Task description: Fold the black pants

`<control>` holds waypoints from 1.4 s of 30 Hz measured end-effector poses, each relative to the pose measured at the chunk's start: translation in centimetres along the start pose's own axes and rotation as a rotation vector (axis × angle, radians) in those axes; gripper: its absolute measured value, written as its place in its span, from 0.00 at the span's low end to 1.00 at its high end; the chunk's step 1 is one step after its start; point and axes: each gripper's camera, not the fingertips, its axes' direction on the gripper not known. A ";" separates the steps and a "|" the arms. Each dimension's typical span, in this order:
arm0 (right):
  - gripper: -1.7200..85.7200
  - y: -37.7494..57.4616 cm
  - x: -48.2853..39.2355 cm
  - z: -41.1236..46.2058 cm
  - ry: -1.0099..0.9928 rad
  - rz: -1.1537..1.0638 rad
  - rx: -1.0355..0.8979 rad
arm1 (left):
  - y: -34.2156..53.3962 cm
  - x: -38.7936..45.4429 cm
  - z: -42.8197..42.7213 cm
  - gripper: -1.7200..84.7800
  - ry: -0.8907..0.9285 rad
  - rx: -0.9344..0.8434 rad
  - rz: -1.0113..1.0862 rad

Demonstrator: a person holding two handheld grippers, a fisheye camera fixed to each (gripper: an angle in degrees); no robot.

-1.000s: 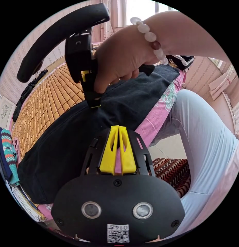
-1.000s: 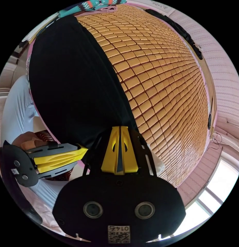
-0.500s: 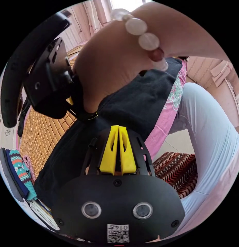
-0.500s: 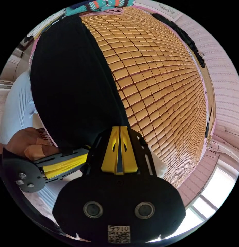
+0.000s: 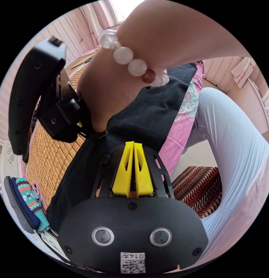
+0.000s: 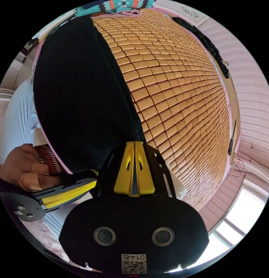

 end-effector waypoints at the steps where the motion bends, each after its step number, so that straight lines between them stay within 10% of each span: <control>1: 0.01 0.3 0.1 -0.1 -0.016 0.013 0.004 | 0.3 0.6 -0.5 0.01 -0.007 0.018 -0.011; 25: 0.01 10.6 0.4 1.7 -0.015 0.023 0.010 | -2.0 3.9 2.1 0.01 -0.014 -0.065 0.066; 42: 0.05 35.4 3.6 0.8 0.021 0.281 0.161 | -4.6 4.2 -2.2 0.01 0.039 0.041 -0.018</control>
